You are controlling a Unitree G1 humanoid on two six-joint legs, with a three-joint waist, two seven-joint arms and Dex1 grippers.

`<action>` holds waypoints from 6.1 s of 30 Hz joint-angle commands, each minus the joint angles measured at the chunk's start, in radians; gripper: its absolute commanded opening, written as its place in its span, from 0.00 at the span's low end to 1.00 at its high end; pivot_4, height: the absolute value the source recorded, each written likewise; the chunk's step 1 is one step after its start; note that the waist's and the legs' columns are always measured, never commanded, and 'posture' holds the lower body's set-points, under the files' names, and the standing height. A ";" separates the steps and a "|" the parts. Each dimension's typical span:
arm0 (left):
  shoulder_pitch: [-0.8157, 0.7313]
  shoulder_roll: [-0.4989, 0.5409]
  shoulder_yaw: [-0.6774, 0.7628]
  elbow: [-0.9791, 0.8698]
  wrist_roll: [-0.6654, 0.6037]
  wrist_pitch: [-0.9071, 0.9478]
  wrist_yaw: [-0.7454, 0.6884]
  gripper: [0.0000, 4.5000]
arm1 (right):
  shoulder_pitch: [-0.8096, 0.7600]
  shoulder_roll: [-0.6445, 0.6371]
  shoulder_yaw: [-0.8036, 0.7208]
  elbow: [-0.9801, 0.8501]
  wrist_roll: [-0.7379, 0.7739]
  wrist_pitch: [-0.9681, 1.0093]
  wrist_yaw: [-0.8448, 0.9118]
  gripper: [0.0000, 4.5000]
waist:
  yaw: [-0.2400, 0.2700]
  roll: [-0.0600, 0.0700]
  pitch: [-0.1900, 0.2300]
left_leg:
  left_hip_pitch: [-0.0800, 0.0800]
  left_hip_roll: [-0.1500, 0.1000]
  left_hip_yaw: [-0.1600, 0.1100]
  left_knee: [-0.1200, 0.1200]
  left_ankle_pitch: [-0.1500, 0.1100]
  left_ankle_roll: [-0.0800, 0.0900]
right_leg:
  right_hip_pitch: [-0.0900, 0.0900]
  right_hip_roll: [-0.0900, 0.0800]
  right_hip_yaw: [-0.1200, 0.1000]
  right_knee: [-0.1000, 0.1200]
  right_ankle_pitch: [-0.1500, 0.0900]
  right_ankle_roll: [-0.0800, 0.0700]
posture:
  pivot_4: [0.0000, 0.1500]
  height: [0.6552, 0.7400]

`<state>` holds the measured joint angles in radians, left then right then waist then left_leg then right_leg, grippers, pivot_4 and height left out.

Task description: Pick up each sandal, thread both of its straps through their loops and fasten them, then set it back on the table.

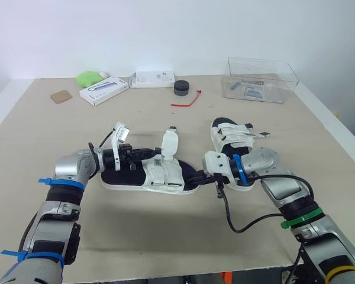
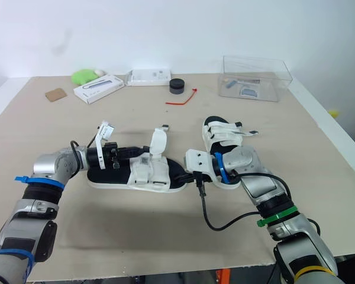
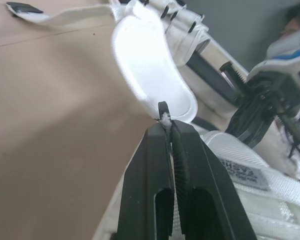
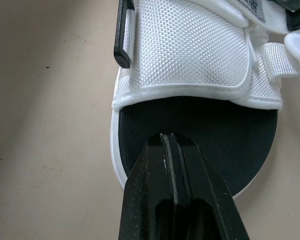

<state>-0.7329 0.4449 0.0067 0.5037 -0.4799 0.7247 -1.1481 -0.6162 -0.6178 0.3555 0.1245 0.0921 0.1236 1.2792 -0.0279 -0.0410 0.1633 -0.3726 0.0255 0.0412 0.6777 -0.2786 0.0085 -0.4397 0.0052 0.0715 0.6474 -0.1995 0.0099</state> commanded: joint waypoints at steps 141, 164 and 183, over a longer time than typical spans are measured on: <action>-0.426 0.310 -0.673 0.268 1.564 -2.198 1.536 0.08 | 0.036 -0.027 0.029 0.016 -0.070 -0.022 0.020 0.00 | 0.001 -0.004 -0.002 | 0.000 -0.004 0.019 -0.003 0.002 0.005 | 0.000 -0.016 0.003 -0.011 0.015 0.006 | 1.00 1.00; 0.014 0.585 -0.376 -0.469 -0.416 -0.482 -0.008 0.53 | 0.021 0.003 0.045 0.050 -0.069 -0.036 0.036 0.00 | -0.016 -0.004 -0.002 | 0.001 -0.001 0.008 0.003 0.001 0.005 | 0.001 -0.005 0.002 0.002 0.000 0.007 | 1.00 1.00; 0.426 0.507 -0.110 -0.900 -0.550 0.110 0.107 0.53 | -0.003 0.021 0.049 0.093 -0.077 -0.058 0.039 0.00 | -0.015 -0.004 -0.002 | 0.004 0.000 0.001 0.005 -0.001 0.003 | 0.005 -0.004 0.000 0.002 -0.003 0.003 | 1.00 1.00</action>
<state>-0.3010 0.9635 -0.1239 -0.3694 -1.0866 0.8803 -1.0765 -0.6403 -0.5944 0.3668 0.1907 0.0538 0.0562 1.3054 -0.0434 -0.0447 0.1610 -0.3686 0.0252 0.0420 0.6825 -0.2783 0.0096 -0.4352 0.0012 0.0713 0.6496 -0.2023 0.0104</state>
